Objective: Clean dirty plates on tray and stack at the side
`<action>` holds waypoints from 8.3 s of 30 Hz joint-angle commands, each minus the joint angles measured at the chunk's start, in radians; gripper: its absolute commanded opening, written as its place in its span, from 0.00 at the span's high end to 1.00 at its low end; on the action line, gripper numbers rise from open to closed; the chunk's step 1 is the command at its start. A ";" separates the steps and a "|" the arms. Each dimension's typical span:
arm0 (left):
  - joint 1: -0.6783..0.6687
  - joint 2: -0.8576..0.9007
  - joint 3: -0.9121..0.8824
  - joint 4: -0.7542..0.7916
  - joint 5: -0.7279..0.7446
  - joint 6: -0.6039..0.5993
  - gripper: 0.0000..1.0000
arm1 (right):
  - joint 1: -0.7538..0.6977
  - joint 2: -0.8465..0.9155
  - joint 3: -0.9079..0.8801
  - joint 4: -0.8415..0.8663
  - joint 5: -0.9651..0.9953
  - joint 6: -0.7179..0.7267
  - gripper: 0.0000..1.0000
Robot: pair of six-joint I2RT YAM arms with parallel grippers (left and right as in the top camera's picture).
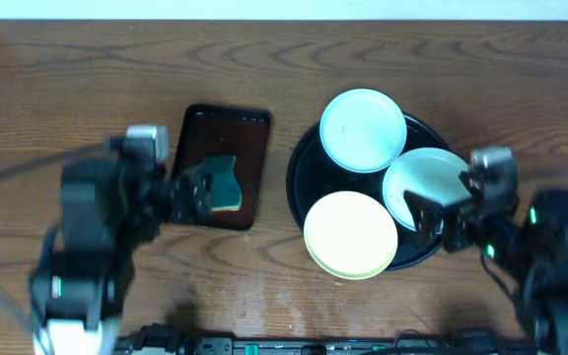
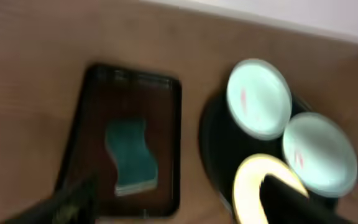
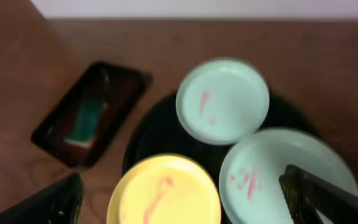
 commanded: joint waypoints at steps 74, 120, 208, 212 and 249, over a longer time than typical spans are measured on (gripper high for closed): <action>-0.100 0.838 0.130 0.042 -0.262 -0.204 0.40 | -0.005 0.292 0.109 -0.117 -0.176 0.005 0.11; -0.235 0.435 0.097 -0.117 -0.246 -0.173 0.92 | 0.107 0.624 -0.240 0.012 0.079 0.202 0.50; -0.708 1.120 0.193 0.363 0.074 -0.451 0.92 | 0.192 0.736 -0.268 0.373 0.265 0.293 0.99; -0.691 1.120 0.193 0.275 -0.137 -0.456 0.92 | 0.192 0.736 -0.268 0.373 0.265 0.293 0.99; -0.566 0.816 0.451 -0.253 -0.547 -0.326 0.93 | 0.192 0.736 -0.268 0.358 0.265 0.293 0.99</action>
